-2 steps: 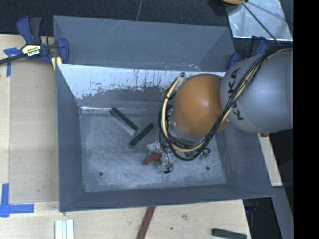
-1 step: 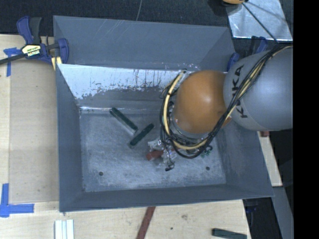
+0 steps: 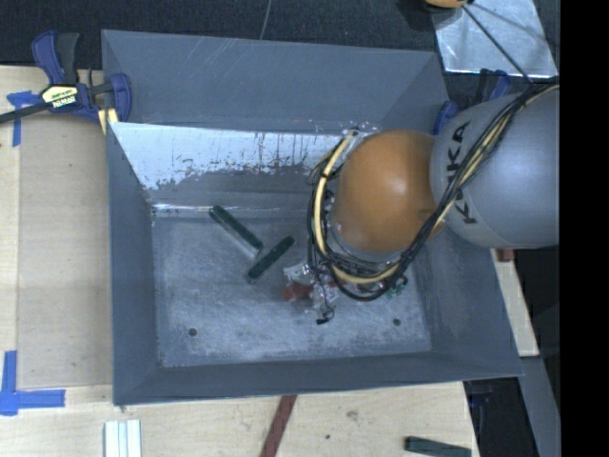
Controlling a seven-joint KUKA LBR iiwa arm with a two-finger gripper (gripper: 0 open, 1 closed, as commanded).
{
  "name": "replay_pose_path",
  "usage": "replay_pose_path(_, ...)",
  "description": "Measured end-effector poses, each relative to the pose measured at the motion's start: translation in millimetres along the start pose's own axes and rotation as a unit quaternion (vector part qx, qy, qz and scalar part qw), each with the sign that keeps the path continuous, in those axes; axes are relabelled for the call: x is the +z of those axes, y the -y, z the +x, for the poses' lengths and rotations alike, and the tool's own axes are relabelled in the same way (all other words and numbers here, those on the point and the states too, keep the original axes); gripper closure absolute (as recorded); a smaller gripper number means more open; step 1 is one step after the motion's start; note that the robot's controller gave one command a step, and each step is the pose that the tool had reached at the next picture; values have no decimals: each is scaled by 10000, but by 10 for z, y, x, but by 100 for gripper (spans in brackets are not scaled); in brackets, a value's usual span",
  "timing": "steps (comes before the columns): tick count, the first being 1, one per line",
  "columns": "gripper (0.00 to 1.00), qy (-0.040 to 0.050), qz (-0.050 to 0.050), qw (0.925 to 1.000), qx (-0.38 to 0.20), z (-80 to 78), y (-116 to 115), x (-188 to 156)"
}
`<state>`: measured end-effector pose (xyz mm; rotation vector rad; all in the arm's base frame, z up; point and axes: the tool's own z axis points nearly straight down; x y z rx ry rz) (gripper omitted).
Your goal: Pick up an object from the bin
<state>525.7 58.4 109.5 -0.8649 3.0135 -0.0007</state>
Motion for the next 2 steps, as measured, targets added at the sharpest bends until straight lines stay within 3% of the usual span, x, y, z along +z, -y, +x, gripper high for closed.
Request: replay_pose_path(2, 100, -39, -20, 10000, 8, 12, -8, -196)
